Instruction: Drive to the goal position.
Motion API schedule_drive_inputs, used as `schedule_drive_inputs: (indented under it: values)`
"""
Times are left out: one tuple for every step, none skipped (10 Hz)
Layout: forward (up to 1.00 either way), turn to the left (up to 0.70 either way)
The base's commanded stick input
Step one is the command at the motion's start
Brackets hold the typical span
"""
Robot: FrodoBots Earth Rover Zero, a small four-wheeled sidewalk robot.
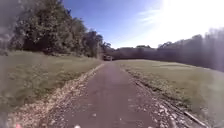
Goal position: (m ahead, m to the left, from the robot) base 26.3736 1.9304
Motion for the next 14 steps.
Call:
schedule_drive_inputs:
  values:
    - [0.70,0.00]
    - [0.70,0.00]
    - [0.70,-0.09]
    - [0.70,-0.34]
    - [0.70,-0.34]
    - [0.70,-0.34]
    - [0.70,-0.34]
    - [0.70,-0.34]
    - [0.70,-0.25]
    - [0.70,-0.09]
    - [0.70,-0.02]
    - [0.70,0.00]
    - [0.70,0.00]
    - [0.70,0.00]
